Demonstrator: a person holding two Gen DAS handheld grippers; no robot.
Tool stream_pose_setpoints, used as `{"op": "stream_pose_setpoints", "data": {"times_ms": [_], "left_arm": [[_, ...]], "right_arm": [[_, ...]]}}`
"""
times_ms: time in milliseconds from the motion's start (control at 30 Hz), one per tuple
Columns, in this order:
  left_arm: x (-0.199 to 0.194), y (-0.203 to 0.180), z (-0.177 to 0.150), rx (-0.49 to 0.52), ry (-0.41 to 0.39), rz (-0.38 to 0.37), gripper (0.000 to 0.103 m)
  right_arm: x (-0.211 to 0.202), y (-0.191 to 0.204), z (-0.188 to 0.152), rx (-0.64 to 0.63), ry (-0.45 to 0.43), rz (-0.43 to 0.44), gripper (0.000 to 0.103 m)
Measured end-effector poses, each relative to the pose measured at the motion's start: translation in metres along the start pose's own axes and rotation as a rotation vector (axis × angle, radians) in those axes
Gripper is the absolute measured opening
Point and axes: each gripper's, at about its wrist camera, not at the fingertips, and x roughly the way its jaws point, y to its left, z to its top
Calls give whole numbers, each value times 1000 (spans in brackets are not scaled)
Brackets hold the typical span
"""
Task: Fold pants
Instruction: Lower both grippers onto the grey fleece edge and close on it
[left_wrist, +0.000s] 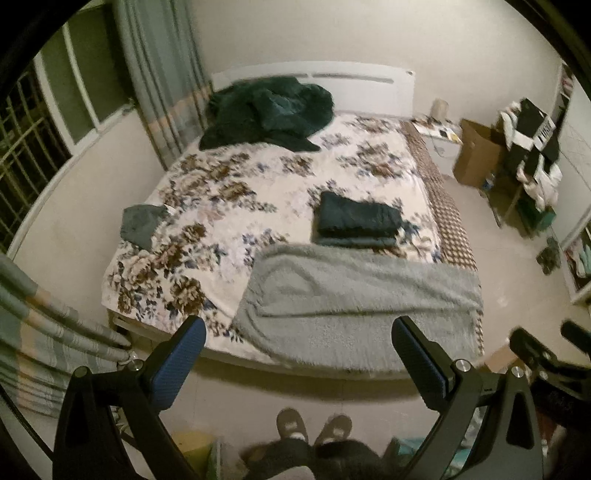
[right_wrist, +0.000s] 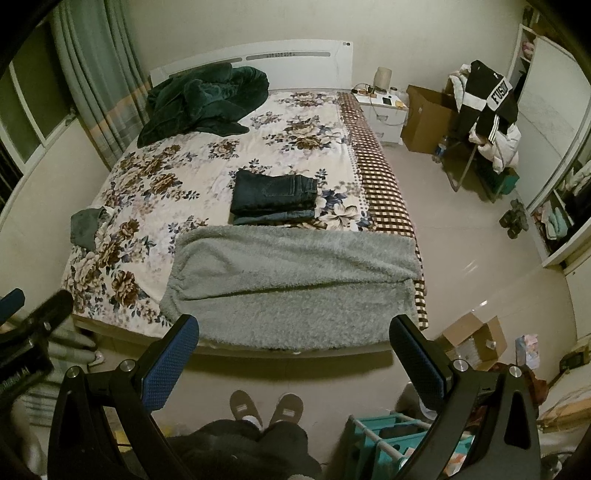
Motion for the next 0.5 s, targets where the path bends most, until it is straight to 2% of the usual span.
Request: {"op": "stream_pose_setpoints", "data": {"times_ms": [100, 233, 333, 500], "left_arm": [[28, -2, 11, -30, -6, 39, 103], [80, -8, 22, -55, 16, 99, 103], [135, -5, 30, -81, 96, 117, 103], [243, -3, 46, -124, 278, 137, 103]], "right_arm": [[19, -14, 5, 26, 2, -6, 103], [72, -39, 23, 81, 33, -27, 103], [122, -61, 41, 122, 67, -54, 103], [221, -94, 63, 228, 145, -83, 103]]}}
